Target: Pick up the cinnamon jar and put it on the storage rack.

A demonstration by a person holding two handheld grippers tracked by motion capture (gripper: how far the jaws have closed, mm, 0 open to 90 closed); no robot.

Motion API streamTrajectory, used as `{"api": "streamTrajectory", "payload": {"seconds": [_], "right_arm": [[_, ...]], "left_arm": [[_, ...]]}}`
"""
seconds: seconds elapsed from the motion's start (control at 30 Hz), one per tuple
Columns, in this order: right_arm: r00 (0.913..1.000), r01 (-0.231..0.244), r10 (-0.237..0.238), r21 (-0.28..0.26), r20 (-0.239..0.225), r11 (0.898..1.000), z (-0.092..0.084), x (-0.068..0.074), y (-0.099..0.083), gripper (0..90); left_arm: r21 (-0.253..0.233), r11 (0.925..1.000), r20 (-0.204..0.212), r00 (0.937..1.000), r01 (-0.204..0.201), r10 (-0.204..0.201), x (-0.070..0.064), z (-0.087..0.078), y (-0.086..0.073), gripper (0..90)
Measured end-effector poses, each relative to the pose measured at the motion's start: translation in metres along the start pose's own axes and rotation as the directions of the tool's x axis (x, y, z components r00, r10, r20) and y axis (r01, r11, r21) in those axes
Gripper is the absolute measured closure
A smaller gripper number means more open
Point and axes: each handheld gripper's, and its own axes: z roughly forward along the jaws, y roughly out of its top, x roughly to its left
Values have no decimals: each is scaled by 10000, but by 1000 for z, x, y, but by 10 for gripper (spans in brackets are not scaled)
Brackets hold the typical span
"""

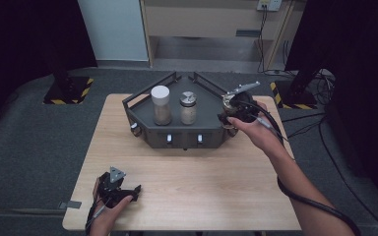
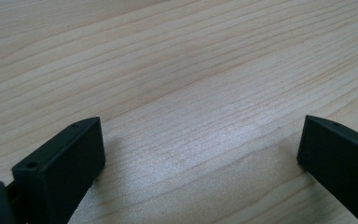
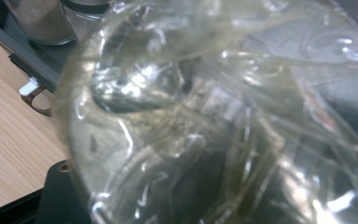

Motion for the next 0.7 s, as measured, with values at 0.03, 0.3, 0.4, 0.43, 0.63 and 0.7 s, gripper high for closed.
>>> {"api": "streamTrajectory", "payload": {"seconds": [0.03,0.3,0.4,0.43,0.63,0.7], "right_arm": [[10000,6,-6,13,18,10000,1,1,1,311],[10000,-11,10,52,37,10000,9,2,14,311],[9999,-97,97,37,40,9999,12,1,18,312],[9999,-128,128,6,33,9999,13,0,18,312],[9994,-355,355,4,36,9994,19,-3,22,312],[9993,-375,375,-5,42,9993,21,-4,23,312]], "left_arm": [[-1,10000,-1,10000,-1,1,0,0,0,0],[-3,10000,0,10000,-13,13,0,0,0,0],[-1,10000,2,10000,-13,13,0,0,0,0],[0,10000,-1,10000,-12,12,0,0,0,0],[6,10000,-14,10000,-11,11,0,0,0,0],[9,10000,-21,10000,-8,8,0,0,0,0]]}}
